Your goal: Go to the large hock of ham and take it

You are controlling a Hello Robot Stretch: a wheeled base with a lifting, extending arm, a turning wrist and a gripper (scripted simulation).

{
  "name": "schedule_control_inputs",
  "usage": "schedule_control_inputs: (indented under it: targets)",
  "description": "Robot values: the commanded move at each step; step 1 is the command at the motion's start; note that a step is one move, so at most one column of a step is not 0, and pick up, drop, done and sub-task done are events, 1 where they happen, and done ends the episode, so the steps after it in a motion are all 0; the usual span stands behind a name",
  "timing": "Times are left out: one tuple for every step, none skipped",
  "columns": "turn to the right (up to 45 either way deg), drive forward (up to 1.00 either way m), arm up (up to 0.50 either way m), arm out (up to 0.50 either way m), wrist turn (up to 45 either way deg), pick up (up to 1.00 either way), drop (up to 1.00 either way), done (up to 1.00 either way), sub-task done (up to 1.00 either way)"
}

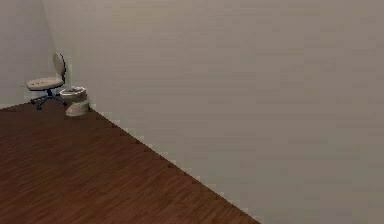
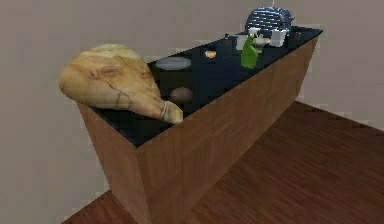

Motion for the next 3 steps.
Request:
schedule_control_inputs:
  targets:
    - [0.0,0.0,0.5,0.0,0.0,0.0,0.0,0.0,0.0]
    - [0.0,0.0,0.38,0.0,0.0,0.0,0.0,0.0,0.0]
    - [0.0,0.0,0.0,0.34,0.0,0.0,0.0,0.0,0.0]
